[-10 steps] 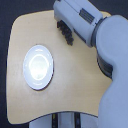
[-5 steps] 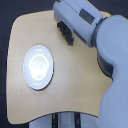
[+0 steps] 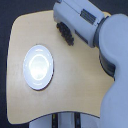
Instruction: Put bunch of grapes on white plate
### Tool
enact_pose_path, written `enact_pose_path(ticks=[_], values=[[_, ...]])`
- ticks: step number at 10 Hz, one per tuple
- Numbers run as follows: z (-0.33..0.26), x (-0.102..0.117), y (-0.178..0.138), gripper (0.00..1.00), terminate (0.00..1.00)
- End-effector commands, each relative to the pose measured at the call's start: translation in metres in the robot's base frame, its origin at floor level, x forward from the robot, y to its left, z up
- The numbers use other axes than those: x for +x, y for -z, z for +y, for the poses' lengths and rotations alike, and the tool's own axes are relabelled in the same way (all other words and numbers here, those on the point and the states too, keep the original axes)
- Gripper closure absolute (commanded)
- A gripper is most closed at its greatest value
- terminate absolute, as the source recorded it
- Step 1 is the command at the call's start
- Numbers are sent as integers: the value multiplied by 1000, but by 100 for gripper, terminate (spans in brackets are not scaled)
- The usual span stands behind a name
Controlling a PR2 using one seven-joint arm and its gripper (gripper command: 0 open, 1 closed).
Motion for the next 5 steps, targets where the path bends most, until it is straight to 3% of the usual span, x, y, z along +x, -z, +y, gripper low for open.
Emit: enact_pose_path(ticks=[1,3,5], values=[[12,4,-89,100,0],[15,5,-113,100,0],[19,-7,-142,100,0]])
